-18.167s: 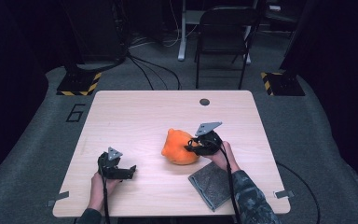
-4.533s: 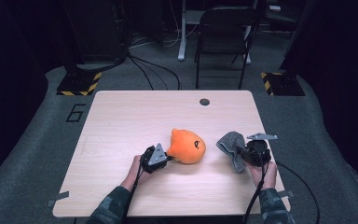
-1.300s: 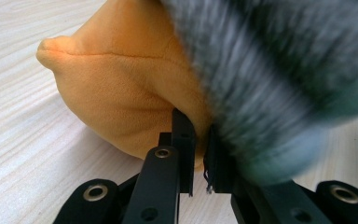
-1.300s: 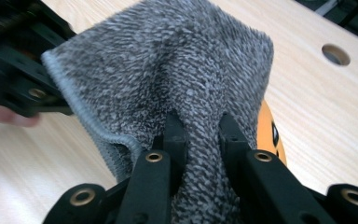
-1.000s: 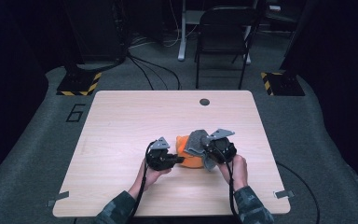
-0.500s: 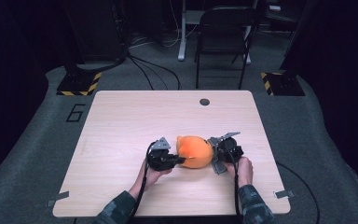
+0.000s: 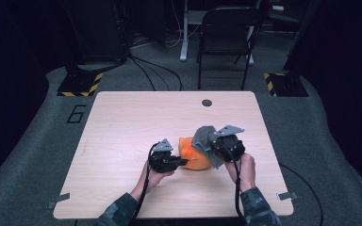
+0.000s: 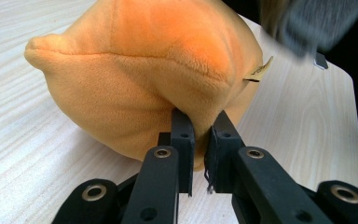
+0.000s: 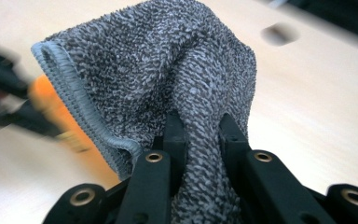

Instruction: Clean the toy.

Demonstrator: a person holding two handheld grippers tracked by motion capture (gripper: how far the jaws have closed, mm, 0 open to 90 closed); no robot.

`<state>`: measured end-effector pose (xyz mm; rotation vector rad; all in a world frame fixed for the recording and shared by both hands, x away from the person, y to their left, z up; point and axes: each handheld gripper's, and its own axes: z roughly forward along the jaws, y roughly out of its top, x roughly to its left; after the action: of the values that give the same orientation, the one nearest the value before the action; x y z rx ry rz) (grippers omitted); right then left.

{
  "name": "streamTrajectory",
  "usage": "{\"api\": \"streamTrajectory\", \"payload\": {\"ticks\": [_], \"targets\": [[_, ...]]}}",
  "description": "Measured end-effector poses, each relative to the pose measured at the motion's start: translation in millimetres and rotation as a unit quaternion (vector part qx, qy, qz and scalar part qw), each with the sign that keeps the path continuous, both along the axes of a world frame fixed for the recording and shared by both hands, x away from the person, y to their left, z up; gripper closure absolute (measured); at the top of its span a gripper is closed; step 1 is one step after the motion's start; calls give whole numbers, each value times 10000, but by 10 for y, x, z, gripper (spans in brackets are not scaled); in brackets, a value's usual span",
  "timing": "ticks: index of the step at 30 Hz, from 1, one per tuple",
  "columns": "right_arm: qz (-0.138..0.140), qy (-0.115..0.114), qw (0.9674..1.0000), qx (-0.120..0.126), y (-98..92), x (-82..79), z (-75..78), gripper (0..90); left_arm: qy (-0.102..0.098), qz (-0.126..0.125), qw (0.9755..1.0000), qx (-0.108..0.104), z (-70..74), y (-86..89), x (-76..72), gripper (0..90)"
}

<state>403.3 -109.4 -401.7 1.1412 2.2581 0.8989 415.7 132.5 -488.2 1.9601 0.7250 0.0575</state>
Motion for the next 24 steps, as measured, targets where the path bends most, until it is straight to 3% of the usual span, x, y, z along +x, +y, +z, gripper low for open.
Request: {"api": "streamTrajectory", "payload": {"ticks": [1, 3, 4, 9, 13, 15, 17, 20, 24], "targets": [[96, 159, 9998, -49, 52, 36, -94, 783, 1, 22, 10000, 31, -1, -4, -4, 824], [101, 203, 9994, -278, 122, 79, -267, 787, 1, 8, 10000, 82, -26, -13, 0, 815], [61, 233, 9994, -267, 128, 90, -298, 787, 20, -7, 10000, 53, -32, -10, 5, 810], [88, 296, 9995, -83, 65, 127, -293, 788, -175, -74, 9997, 154, -22, -3, -5, 734], [134, 320, 9994, -82, 56, 145, -296, 788, -474, -72, 9982, 365, -4, 18, -32, 553], [102, 367, 9993, -20, 35, 162, -298, 788, -706, -5, 9962, 514, 5, 28, -58, 433], [90, 406, 9991, 19, 20, 172, -297, 788, -970, 20, 9923, 767, 7, 36, -76, 366], [87, 469, 9988, 100, -1, 188, -299, 788, -1204, 1, 9880, 970, -46, 23, -65, 297], [88, 443, 9989, 112, -5, 199, -304, 788, -1504, -38, 9813, 1202, -130, -22, -44, 281]]}}
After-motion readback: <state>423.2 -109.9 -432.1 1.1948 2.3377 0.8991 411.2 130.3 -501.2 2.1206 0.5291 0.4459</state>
